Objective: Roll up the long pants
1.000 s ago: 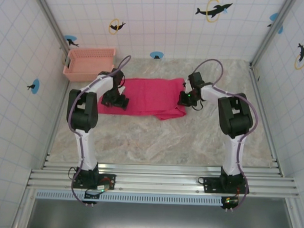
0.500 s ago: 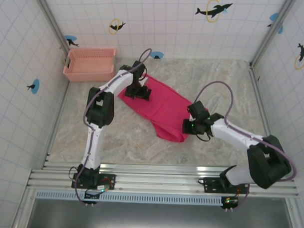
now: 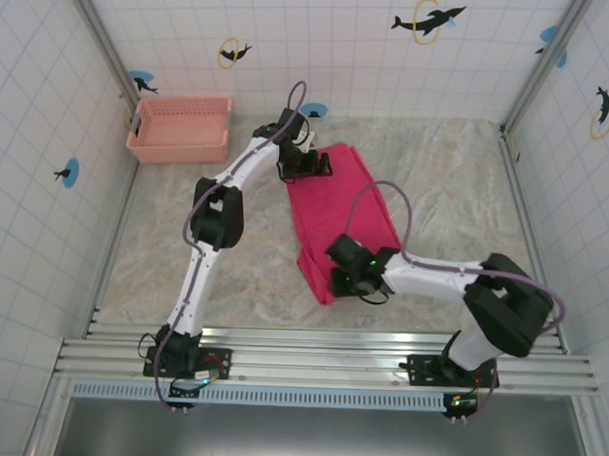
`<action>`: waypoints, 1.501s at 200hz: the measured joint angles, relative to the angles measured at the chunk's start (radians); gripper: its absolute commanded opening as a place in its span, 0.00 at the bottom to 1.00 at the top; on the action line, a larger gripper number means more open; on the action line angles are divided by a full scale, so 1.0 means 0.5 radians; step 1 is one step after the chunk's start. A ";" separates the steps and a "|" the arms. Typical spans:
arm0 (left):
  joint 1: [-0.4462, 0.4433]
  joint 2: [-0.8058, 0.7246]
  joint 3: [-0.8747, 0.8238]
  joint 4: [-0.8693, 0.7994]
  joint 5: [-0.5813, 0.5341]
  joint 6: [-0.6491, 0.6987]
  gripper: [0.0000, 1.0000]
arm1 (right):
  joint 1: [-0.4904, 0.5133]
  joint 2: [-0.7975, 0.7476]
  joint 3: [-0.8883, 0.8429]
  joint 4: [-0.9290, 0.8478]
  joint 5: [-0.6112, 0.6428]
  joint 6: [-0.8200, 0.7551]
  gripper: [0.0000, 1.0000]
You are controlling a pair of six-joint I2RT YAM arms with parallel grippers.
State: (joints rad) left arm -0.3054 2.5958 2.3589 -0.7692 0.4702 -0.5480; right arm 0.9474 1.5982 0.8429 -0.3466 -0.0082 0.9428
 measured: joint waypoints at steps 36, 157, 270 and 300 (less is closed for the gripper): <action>0.014 0.139 0.192 0.120 0.099 -0.081 0.97 | 0.091 0.419 0.474 0.071 -0.174 -0.050 0.60; 0.311 -0.046 -0.078 0.070 0.416 -0.063 0.98 | 0.081 -0.446 0.609 -0.523 -0.105 -0.375 0.85; 0.271 -1.975 -2.128 0.210 -0.201 0.914 0.98 | 0.364 -0.584 0.423 -1.116 0.527 -1.934 0.79; 0.045 -1.945 -2.078 0.055 -0.583 1.086 0.98 | 0.292 -0.586 0.261 -1.069 0.497 -2.194 0.75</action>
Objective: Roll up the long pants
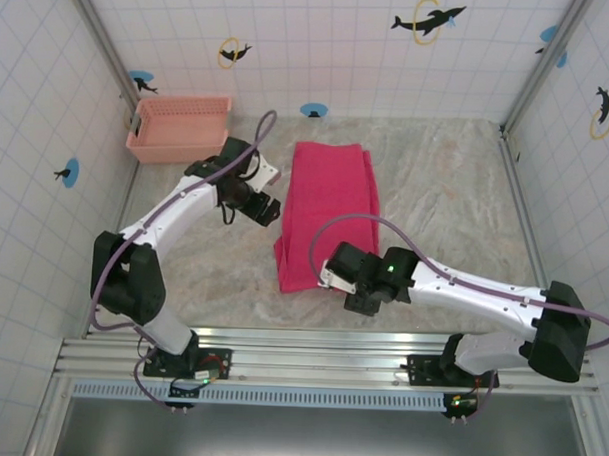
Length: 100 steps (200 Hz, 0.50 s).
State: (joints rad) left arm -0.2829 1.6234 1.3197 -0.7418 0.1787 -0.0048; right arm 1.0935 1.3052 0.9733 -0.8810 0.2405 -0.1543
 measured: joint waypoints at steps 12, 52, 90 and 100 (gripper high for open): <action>-0.031 0.011 0.009 -0.025 -0.082 0.036 0.97 | -0.027 0.000 -0.060 0.041 -0.018 -0.061 0.75; -0.011 0.012 -0.010 -0.097 -0.166 0.071 0.97 | -0.043 0.027 -0.165 0.156 -0.115 -0.152 0.73; -0.011 0.009 -0.076 -0.145 -0.116 0.070 0.98 | -0.050 0.145 -0.166 0.365 -0.146 -0.158 0.70; -0.011 0.002 -0.097 -0.149 -0.099 0.070 0.98 | -0.055 0.189 -0.166 0.420 -0.147 -0.158 0.67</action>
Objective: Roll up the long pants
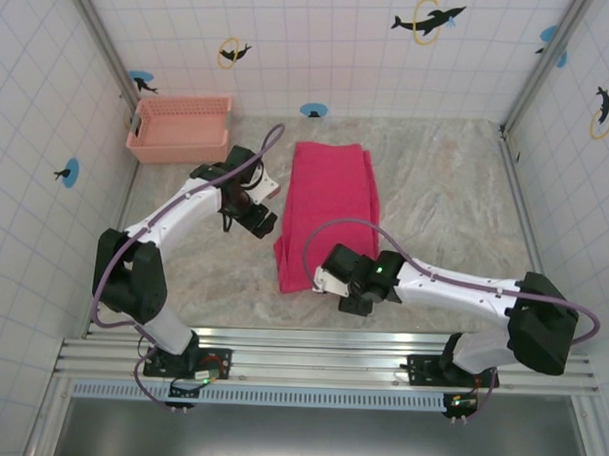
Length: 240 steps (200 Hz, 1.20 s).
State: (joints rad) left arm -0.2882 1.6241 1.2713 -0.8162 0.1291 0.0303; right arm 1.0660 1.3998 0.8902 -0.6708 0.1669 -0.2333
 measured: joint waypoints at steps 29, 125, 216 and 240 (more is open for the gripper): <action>0.001 -0.029 -0.014 -0.027 0.060 0.002 0.97 | -0.024 0.190 0.004 0.079 -0.005 -0.021 0.62; 0.001 -0.261 -0.140 -0.071 0.175 0.001 0.97 | -0.150 0.465 0.079 0.153 -0.029 -0.146 0.10; 0.000 -0.128 -0.102 -0.087 0.211 -0.007 0.97 | -0.297 0.514 0.619 -0.283 -0.523 -0.107 0.01; 0.000 -0.118 -0.079 -0.095 0.211 -0.007 0.97 | -0.459 0.558 0.764 -0.413 -0.830 -0.037 0.01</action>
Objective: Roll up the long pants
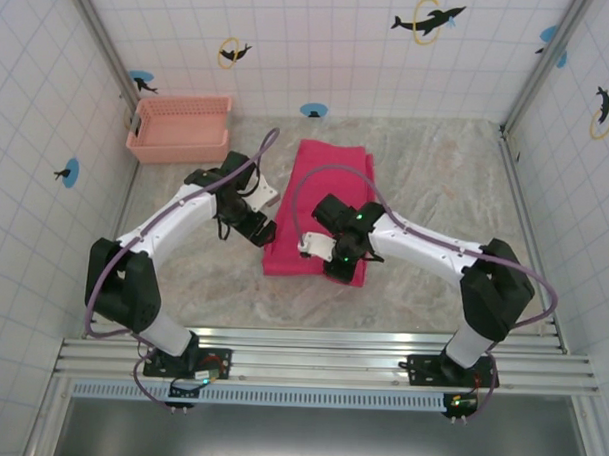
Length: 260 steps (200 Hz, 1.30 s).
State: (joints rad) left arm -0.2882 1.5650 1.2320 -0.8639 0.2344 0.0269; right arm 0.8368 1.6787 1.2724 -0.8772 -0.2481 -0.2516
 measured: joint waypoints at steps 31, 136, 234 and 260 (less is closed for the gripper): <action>0.000 0.009 0.037 -0.012 0.000 0.000 0.98 | -0.253 0.275 0.233 -0.137 -0.391 0.089 0.01; -0.276 0.066 0.241 -0.146 0.051 -0.011 0.97 | -0.589 0.760 0.555 -0.237 -0.859 0.142 0.00; -0.391 0.568 0.367 -0.172 -0.128 -0.124 0.97 | -0.692 0.954 0.674 -0.269 -0.980 0.089 0.00; -0.391 0.787 0.571 -0.231 -0.273 -0.127 0.98 | -0.715 0.974 0.693 -0.280 -0.982 0.083 0.01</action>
State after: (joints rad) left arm -0.4835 1.9587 1.5173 -0.9794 0.0978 -0.0368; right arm 0.4793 2.1654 1.6188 -1.0172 -0.7391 -0.2100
